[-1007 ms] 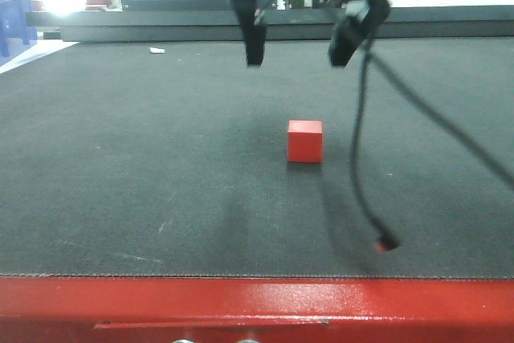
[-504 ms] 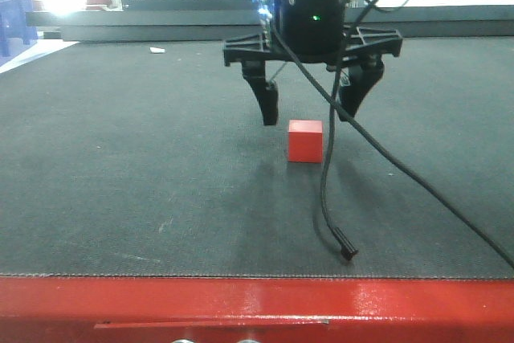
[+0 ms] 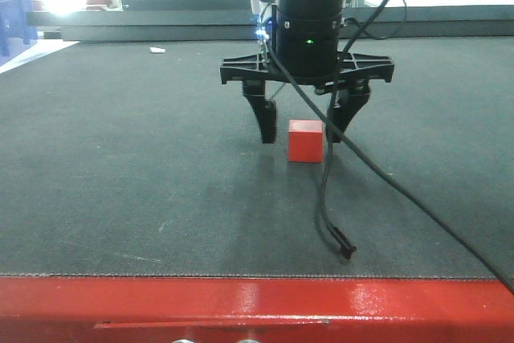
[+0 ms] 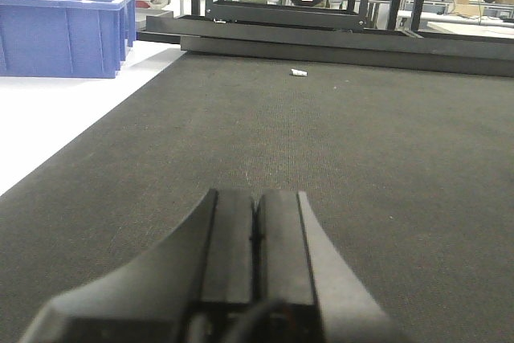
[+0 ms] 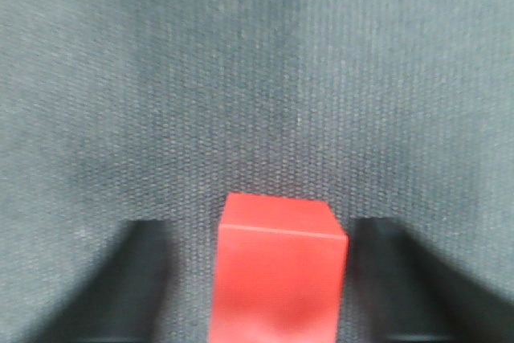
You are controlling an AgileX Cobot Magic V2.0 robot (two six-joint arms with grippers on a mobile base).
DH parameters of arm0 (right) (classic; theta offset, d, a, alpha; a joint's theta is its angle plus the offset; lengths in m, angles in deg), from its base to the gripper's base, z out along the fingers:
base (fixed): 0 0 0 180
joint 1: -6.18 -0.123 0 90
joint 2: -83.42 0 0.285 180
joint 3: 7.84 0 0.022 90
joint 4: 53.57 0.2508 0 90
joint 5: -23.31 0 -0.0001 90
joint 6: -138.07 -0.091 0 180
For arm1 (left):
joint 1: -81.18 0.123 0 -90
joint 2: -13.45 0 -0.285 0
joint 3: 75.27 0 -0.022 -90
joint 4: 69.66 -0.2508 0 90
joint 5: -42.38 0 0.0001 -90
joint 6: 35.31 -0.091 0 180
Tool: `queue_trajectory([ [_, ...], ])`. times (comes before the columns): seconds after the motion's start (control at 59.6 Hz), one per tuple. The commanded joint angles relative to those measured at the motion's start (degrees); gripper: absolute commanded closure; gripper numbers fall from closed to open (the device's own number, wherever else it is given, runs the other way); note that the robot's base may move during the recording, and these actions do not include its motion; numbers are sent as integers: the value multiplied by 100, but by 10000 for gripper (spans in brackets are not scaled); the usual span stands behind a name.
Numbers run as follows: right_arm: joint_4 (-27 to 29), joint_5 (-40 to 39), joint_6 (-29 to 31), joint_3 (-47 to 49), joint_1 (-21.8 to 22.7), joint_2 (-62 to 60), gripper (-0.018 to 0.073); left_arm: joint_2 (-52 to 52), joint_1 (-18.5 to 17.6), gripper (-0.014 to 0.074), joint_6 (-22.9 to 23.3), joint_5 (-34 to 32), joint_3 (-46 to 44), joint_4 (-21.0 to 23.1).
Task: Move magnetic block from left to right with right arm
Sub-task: 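Close the right gripper on the red cube and lift it, then raise the held red cube up out of view with the right gripper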
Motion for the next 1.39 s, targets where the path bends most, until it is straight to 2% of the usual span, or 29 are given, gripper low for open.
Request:
queue_trajectory([
  [0.0, -66, -79, -9, 189, 26, -325, 241, -81, 7, 713, 25, -509, 45, 0],
  [0.067, -66, -22, 74, 189, 26, -325, 349, -81, 7, 713, 25, -509, 45, 0],
  [0.134, -66, 9, 180, 189, 26, -348, 391, -81, 7, 713, 25, -509, 45, 0],
  [0.336, -60, -13, 800, 197, 113, -729, 394, -81, 7, 713, 25, -509, 45, 0],
  [0.672, 153, 36, 2234, -107, 611, -1889, 394, -81, 7, 713, 25, -509, 45, 0],
  [0.789, 327, -321, 2454, -831, 973, -2531, 398, -81, 7, 712, 25, -509, 45, 0],
  [1.125, 358, -1653, 2593, -3775, 1986, -4627, 398, -81, 7, 713, 25, -509, 45, 0],
  [1.377, 358, -2381, 2690, -5431, 2141, -6257, 398, -81, 7, 713, 25, -509, 45, 0],
])
